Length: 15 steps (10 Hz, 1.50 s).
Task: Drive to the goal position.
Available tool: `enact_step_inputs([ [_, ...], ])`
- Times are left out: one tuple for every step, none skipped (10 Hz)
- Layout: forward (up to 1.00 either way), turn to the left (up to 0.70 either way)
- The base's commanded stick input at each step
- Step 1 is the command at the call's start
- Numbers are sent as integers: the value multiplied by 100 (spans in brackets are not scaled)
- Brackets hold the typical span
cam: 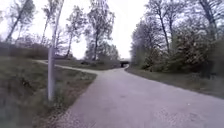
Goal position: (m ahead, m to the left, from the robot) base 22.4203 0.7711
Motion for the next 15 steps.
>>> enact_step_inputs([
  [100,0],
  [100,0],
  [100,0],
  [100,0],
  [100,0],
  [100,0],
  [100,0],
  [100,0],
  [100,0],
  [100,0],
  [100,0],
  [100,0],
  [100,0],
  [100,0],
  [100,0],
])
